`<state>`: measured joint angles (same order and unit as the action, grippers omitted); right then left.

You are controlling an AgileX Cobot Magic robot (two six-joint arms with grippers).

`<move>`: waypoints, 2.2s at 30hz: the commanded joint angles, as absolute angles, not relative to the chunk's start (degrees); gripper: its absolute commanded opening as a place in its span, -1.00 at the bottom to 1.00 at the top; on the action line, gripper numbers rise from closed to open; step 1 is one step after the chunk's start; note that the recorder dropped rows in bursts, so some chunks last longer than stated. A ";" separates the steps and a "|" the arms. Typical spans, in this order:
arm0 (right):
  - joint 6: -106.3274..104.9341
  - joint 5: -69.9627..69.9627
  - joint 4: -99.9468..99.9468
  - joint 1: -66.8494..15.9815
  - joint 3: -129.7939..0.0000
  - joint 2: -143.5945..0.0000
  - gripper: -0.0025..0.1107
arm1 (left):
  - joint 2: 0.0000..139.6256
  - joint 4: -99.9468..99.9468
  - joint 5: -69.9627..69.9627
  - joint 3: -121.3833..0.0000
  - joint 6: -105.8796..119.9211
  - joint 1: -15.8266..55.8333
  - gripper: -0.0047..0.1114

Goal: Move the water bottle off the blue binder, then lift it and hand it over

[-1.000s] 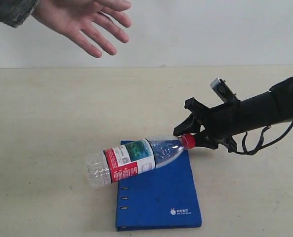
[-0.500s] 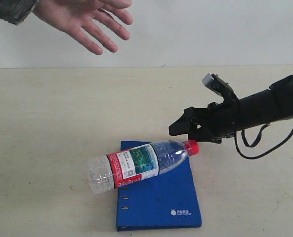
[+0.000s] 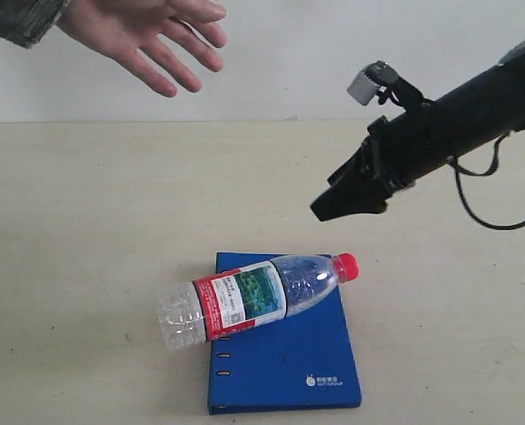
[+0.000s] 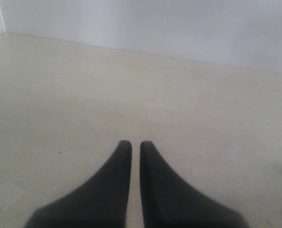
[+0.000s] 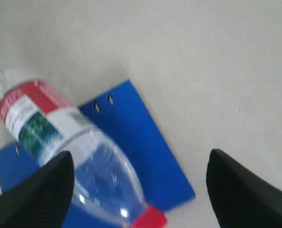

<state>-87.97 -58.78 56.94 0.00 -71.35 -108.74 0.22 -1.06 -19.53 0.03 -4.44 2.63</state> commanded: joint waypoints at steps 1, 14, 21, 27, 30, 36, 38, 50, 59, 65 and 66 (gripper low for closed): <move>-87.61 -59.93 45.17 0.06 -70.57 -103.89 0.25 | 0.00 -0.97 -19.24 0.00 -4.26 2.41 -0.81; -107.68 -36.89 40.85 -11.74 -59.23 -103.19 0.25 | 0.00 -0.97 -19.24 0.00 -4.26 2.41 -0.81; -96.72 -34.36 33.56 -12.56 -58.48 -103.19 0.25 | 0.00 -0.97 -19.24 0.00 -4.26 2.41 -0.81; -92.91 -34.08 29.25 -12.56 -58.48 -103.19 0.25 | 0.00 -0.97 -19.24 0.00 -4.26 2.41 -0.81; -93.03 -33.86 29.25 -12.56 -58.48 -103.19 0.25 | 0.00 -0.97 -19.24 0.00 -4.26 2.41 -0.81; -93.54 -33.86 29.48 -12.56 -58.48 -103.55 0.25 | 0.00 -0.97 -19.24 0.00 -4.26 2.41 -0.81; -93.95 -33.60 29.48 -12.56 -58.48 -103.55 0.25 | 0.00 -0.97 -19.24 0.00 -4.26 2.41 -0.81; -94.19 -36.53 29.37 -12.56 -58.48 -103.55 0.25 | 0.00 -0.97 -19.24 0.00 -4.26 2.41 -0.81; -93.20 -37.83 29.49 -12.56 -58.48 -105.27 -0.10 | 0.00 -0.97 -19.24 0.00 -4.26 2.41 -0.81; -88.50 -38.77 25.85 -12.56 -58.48 -105.94 -0.10 | 0.00 -0.97 -19.24 0.00 -4.26 2.41 -0.81; -88.12 -39.06 25.43 -12.56 -58.48 -106.34 -0.10 | 0.00 -0.97 -19.24 0.00 -4.26 2.41 -0.81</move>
<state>-89.85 -37.97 27.46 -12.51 -58.73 -105.62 0.22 -1.06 -19.53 0.03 -4.44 2.63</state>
